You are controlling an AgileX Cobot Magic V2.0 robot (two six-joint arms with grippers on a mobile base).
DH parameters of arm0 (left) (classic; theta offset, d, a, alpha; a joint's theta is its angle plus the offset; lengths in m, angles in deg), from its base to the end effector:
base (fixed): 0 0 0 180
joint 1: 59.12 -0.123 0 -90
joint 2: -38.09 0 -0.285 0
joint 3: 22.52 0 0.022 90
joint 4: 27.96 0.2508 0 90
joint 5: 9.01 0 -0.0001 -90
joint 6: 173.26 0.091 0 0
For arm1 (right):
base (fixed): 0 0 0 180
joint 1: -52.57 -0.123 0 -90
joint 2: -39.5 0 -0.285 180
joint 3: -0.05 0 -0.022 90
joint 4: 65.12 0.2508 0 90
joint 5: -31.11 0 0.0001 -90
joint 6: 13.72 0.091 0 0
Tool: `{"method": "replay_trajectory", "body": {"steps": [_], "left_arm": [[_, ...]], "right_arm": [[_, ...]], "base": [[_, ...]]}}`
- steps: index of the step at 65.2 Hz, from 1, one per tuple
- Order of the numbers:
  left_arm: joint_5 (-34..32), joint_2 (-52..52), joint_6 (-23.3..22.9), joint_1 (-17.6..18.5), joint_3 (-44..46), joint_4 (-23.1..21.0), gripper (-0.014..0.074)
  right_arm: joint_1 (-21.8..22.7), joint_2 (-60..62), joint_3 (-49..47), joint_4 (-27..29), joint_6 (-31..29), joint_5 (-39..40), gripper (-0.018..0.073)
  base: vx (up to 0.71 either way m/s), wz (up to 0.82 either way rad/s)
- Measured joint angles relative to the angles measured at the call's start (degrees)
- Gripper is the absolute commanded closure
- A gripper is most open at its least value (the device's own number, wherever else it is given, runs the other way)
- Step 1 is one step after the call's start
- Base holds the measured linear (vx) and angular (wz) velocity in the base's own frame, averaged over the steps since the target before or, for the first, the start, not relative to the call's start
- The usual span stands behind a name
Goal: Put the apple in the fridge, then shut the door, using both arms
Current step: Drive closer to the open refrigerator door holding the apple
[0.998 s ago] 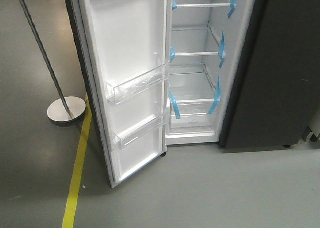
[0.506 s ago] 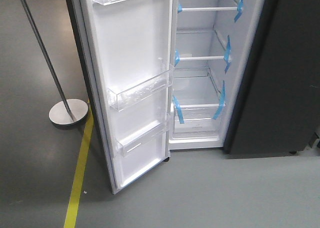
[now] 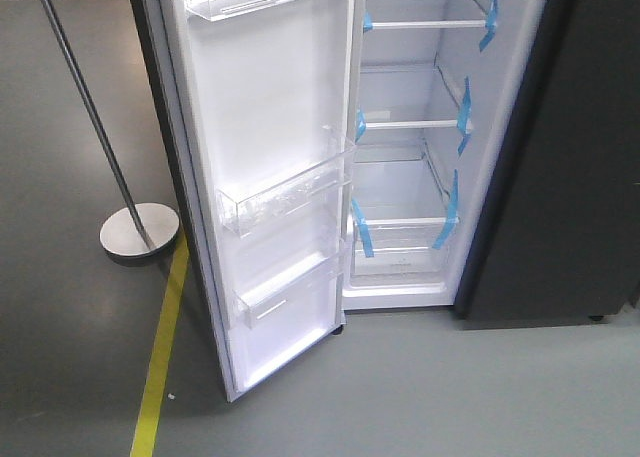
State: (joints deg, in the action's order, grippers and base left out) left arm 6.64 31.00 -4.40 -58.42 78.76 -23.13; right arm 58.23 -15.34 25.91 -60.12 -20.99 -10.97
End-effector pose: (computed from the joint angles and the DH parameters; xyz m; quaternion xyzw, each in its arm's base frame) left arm 0.0549 0.0014 0.1804 -0.0463 0.7725 -0.0309 0.6326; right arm 0.1560 -0.0101 0.3691 0.0021 0.8772 -0.0130 0.4800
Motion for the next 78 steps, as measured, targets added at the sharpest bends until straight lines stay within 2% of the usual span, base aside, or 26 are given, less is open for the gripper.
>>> {"method": "replay_trajectory", "body": {"steps": [78], "left_arm": [[0.0, 0.0, 0.0, 0.0, 0.0, 0.0, 0.0602]], "right_arm": [[0.0, 0.0, 0.0, 0.0, 0.0, 0.0, 0.0344]], "base": [[0.06, 0.0]]}}
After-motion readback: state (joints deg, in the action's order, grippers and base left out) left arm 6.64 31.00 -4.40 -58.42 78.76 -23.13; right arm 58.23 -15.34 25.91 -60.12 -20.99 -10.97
